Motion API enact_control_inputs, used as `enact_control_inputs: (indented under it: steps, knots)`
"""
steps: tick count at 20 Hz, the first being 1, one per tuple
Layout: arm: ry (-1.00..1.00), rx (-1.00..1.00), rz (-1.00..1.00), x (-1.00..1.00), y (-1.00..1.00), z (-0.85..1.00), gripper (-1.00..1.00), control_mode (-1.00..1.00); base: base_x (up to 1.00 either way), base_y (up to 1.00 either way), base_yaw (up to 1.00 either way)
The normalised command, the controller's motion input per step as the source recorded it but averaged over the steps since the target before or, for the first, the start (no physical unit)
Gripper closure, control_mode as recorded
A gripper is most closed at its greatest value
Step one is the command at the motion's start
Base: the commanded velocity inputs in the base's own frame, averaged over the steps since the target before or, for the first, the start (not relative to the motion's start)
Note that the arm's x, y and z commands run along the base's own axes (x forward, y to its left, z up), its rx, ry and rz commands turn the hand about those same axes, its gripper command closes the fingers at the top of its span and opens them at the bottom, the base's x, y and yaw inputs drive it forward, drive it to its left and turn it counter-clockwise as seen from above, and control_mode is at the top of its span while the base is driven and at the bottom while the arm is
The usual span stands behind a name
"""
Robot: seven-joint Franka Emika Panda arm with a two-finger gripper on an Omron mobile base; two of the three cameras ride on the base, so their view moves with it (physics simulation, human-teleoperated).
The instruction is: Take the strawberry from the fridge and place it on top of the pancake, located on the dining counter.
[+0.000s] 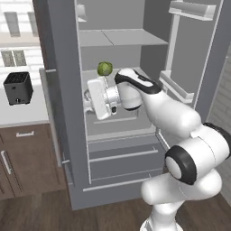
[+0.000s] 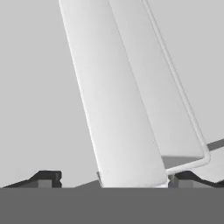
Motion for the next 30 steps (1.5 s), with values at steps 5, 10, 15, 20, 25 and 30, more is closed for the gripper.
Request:
enact_control_inputs:
  steps: [5,10,15,20,25,30]
  knots:
    - [0.02,-0.01,-0.04,0.0,0.93,0.04,-1.0,-1.0,0.0,0.0,0.0]
    - [0.01,-0.06,-0.08,0.0,0.72,0.09,-1.0,-1.0,0.0,0.0,0.0]
    - [-0.03,-0.03,-0.01,-0.35,-0.21,0.21,-1.0,-1.0,0.0,0.0,0.0]
    - [-0.09,-0.02,0.0,-0.53,-0.69,0.18,-1.0,-1.0,0.0,0.0,0.0]
    - [-0.12,-0.2,-0.05,-0.62,-0.56,0.15,-1.0,-1.0,0.0,0.0,0.0]
    - [-0.19,-0.35,-0.02,-0.54,-0.51,0.3,-1.0,-1.0,0.0,0.0,0.0]
